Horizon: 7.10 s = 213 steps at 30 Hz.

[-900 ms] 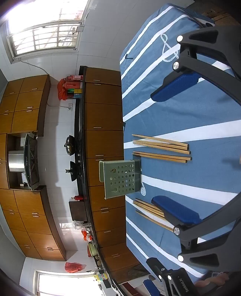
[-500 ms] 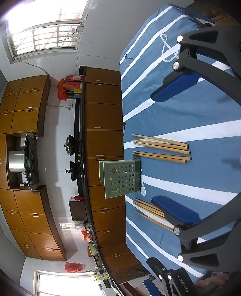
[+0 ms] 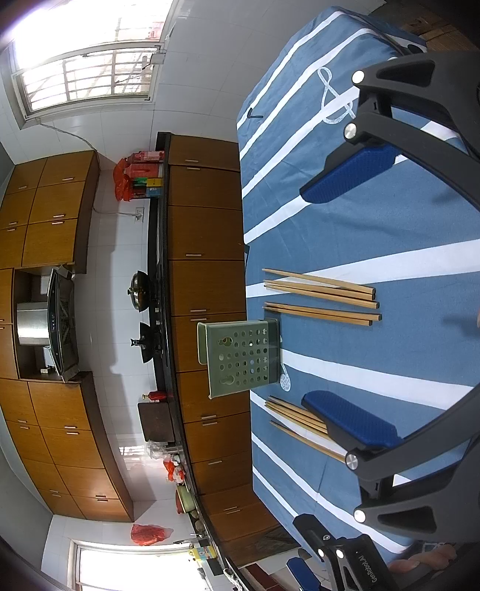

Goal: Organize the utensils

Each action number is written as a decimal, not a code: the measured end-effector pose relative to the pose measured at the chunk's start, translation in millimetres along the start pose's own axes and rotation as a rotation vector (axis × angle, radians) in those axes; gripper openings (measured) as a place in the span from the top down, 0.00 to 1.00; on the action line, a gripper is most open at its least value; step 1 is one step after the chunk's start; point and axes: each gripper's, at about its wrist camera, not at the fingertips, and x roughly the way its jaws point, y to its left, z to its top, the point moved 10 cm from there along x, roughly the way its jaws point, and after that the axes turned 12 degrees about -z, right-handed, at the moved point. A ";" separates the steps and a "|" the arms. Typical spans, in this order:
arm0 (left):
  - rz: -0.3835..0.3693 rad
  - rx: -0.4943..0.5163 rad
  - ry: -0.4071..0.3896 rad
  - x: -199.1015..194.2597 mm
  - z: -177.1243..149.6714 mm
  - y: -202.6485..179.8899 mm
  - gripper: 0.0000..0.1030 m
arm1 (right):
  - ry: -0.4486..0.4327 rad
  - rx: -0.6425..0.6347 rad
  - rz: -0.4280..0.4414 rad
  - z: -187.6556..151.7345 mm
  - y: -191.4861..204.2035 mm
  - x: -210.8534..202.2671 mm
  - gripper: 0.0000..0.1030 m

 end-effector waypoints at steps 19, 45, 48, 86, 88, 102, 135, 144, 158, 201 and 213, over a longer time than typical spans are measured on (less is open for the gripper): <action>0.000 0.001 0.000 0.1 0.0 -0.2 0.02 | 0.001 0.003 0.001 -0.9 0.0 0.5 0.04; 0.001 0.003 0.001 0.1 0.0 0.1 0.02 | 0.002 0.005 0.003 -1.2 0.4 1.2 0.04; 0.002 0.004 0.001 0.1 -0.1 0.0 0.02 | 0.002 0.005 0.003 -1.2 0.2 1.5 0.04; 0.079 -0.222 0.348 61.1 -72.1 81.9 0.02 | 0.465 0.127 0.001 -63.5 -17.4 139.1 0.58; 0.073 -0.223 0.342 66.1 -66.7 86.1 0.08 | 0.486 0.121 0.017 -65.0 -7.1 155.3 0.64; -0.063 -0.240 0.417 118.1 -67.4 82.4 0.56 | 0.520 0.033 0.001 -80.3 3.6 196.1 0.92; -0.080 -0.166 0.486 157.6 -75.8 73.7 0.92 | 0.485 -0.007 -0.012 -78.1 -6.4 200.0 0.90; -0.076 -0.161 0.470 151.0 -71.0 74.6 0.93 | 0.451 0.020 0.000 -66.6 -13.0 191.0 0.93; -0.076 -0.210 0.203 108.8 29.6 91.7 0.93 | 0.206 0.103 -0.003 27.2 -37.3 146.3 0.92; -0.245 -0.172 -0.057 204.4 171.0 6.7 0.93 | 0.000 0.073 0.215 177.5 75.9 194.0 0.87; -0.236 -0.170 -0.126 153.9 191.0 16.4 0.63 | -0.086 0.130 0.197 193.6 37.8 135.9 0.67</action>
